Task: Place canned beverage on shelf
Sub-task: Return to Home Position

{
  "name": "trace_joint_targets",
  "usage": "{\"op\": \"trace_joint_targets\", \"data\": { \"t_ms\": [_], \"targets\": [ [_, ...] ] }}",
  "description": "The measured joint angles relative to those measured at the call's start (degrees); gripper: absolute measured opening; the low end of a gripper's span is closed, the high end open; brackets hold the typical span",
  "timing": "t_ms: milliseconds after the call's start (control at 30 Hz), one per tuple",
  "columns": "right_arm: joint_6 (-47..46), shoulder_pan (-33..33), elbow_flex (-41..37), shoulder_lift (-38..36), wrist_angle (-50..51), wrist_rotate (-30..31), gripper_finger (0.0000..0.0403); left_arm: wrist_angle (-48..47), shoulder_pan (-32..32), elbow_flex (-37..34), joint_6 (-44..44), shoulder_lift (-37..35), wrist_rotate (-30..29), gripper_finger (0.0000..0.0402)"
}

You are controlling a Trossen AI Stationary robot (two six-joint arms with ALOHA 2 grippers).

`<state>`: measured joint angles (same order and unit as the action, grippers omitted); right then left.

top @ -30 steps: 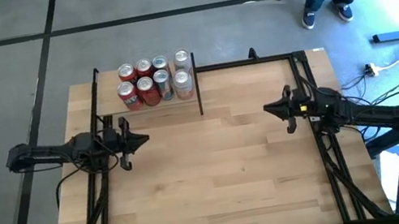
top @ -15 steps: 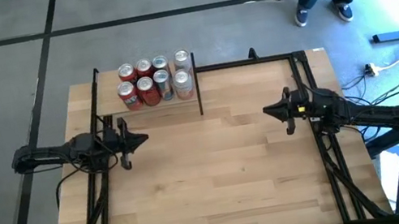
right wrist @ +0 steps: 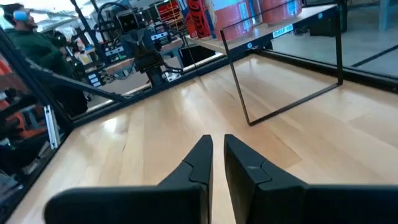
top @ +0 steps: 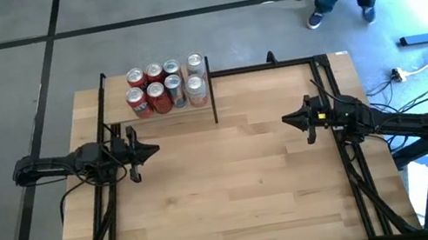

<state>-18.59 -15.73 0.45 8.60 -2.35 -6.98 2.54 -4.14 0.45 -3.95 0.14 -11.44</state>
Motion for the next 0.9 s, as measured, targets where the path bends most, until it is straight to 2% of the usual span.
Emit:
{"op": "trace_joint_targets", "data": {
  "t_ms": [900],
  "targets": [
    [-0.5,0.0,0.0,0.0,0.2,0.0,0.0028,0.0,0.0,0.0,0.0,0.0,0.0,0.0022]
  ]
}}
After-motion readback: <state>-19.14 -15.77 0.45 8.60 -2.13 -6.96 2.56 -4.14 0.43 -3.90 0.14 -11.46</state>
